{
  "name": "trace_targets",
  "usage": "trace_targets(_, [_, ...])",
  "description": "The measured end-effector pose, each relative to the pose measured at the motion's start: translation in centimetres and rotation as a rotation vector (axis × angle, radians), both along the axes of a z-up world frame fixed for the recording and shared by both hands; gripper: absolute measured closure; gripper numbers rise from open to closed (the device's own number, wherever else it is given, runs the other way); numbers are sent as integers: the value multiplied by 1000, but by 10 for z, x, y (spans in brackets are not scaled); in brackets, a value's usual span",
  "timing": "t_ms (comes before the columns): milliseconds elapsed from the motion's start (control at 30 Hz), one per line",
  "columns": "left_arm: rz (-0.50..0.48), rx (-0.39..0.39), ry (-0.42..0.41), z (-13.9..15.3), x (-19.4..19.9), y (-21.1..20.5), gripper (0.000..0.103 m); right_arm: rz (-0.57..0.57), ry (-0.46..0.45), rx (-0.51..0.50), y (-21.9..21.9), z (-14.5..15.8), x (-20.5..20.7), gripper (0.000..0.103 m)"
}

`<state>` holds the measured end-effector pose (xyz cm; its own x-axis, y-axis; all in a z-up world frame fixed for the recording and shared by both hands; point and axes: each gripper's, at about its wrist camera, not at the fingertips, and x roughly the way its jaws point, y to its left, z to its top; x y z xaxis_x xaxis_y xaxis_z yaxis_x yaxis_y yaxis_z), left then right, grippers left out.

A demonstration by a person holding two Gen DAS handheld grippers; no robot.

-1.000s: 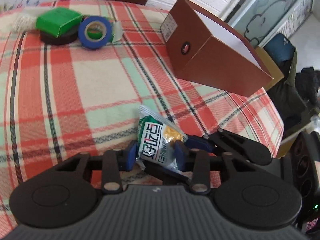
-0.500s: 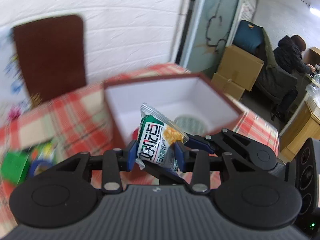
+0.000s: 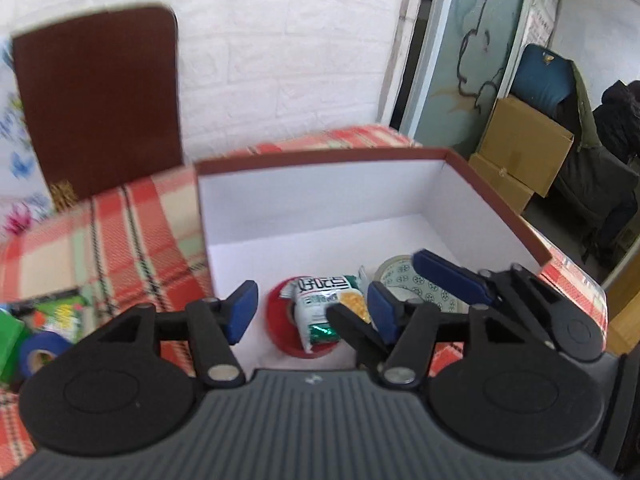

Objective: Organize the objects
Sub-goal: 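Drop the snack packet into the brown box with the left gripper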

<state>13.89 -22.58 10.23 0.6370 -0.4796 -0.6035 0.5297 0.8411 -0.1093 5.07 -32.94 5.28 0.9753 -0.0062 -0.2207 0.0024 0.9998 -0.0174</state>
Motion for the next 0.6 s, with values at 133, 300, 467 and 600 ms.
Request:
trace_targets(133, [66,-76,-37,8,-21,38,40,9,-46,2,20,-2,-30,36])
trace_targets(300, [230,-78,-13,-6,-37,102,38,127,15,55,48,-3,-56,34])
trace_targets(467, [450,6,73,-50,-42,177,38,255,175,21,95,-24,-42,35])
trace_targets(600, [630,74,107,-86,-44,240,38,318,278,-34,129,-38,-29,39])
